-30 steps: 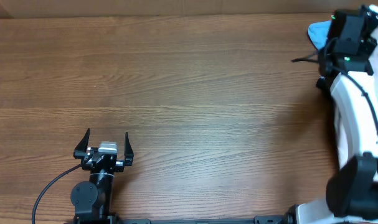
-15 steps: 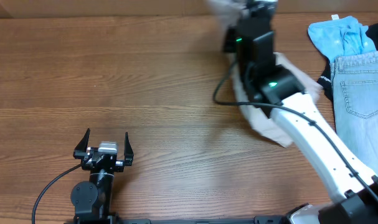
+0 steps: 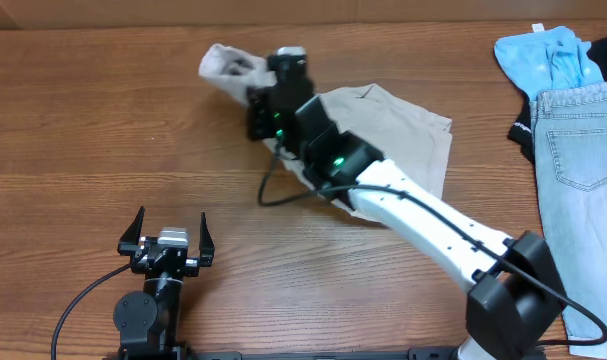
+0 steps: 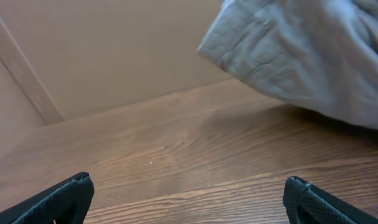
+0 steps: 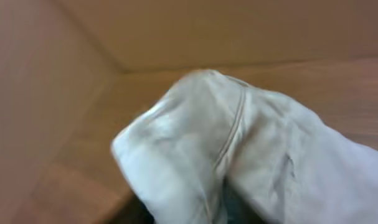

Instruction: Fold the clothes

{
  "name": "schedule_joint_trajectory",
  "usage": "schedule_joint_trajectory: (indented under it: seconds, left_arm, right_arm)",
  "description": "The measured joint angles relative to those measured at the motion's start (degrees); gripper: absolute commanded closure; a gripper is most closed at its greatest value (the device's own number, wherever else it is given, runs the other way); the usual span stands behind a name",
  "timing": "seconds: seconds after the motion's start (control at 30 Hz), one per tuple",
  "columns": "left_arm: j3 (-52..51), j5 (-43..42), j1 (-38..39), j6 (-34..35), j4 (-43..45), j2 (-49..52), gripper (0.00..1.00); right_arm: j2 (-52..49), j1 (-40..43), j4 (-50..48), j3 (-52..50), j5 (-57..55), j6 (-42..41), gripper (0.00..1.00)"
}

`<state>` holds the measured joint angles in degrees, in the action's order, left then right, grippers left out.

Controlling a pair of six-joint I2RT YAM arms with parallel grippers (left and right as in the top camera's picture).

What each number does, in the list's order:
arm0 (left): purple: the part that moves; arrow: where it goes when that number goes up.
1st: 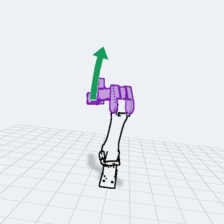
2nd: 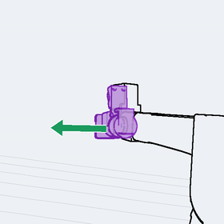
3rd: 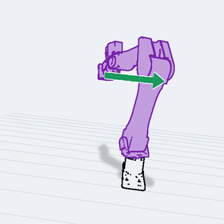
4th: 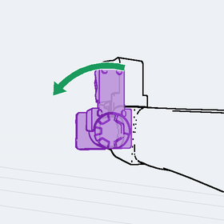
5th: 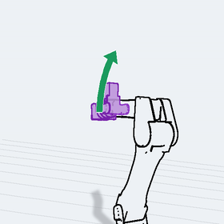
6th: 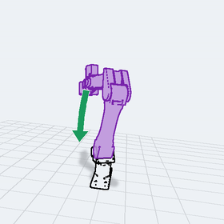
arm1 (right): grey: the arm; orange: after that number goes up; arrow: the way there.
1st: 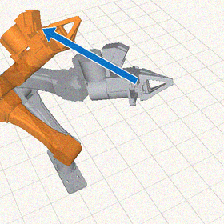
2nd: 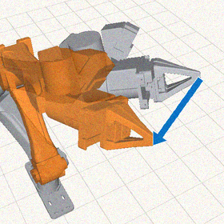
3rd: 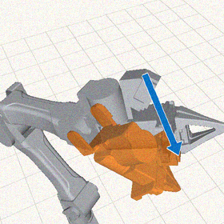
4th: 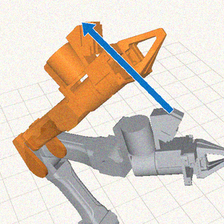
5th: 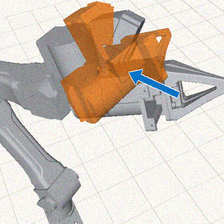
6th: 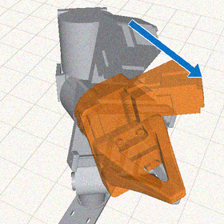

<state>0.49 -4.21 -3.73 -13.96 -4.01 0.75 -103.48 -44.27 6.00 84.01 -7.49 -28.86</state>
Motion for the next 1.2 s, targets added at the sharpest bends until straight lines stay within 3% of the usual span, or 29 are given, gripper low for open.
schedule_joint_trajectory:
  seconds: [0.07, 0.23, 0.3, 0.33, 0.63, 0.83, 1.07, 1.2]
  left_arm:
    - [0.0, -0.02, 0.02, 0.0, 0.0, 0.0, 0.0]
    - [0.0, -0.02, 0.02, 0.0, 0.0, 0.0, 0.0]
    - [0.0, -0.02, 0.0, 0.0, 0.0, 0.0, 0.0]
    - [0.0, -0.02, 0.02, 0.0, 0.0, 0.0, 0.0]
    - [0.0, -0.02, 0.0, 0.0, 0.0, 0.0, 0.0]
    - [0.0, 0.0, 0.02, 0.0, -0.02, 0.0, 0.0]
    - [0.0, -0.02, 0.02, 0.0, 0.0, 0.0, 0.0]
    - [0.0, 0.0, 0.0, 0.0, -0.02, 0.0, 0.0]
  right_arm:
    - [0.02, -1.73, -1.16, 0.0, 0.02, -0.46, 0.39]
    - [0.24, -2.47, -1.22, 0.0, -0.15, 0.52, 0.26]
    - [0.83, -0.92, 1.75, 0.02, -1.14, 1.22, 0.02]
    - [1.29, 0.24, 3.52, 0.07, -1.97, 1.62, 0.0]
    - [11.93, 16.06, 26.82, 0.35, -9.88, 6.05, 0.0]
    - [12.61, 26.95, 43.52, 0.74, -12.41, 9.55, 0.0]
    - [7.45, 43.54, 45.35, 0.74, -3.93, 6.97, 0.0]
    - [2.51, 48.81, 44.28, 0.74, 4.11, 6.82, 0.01]
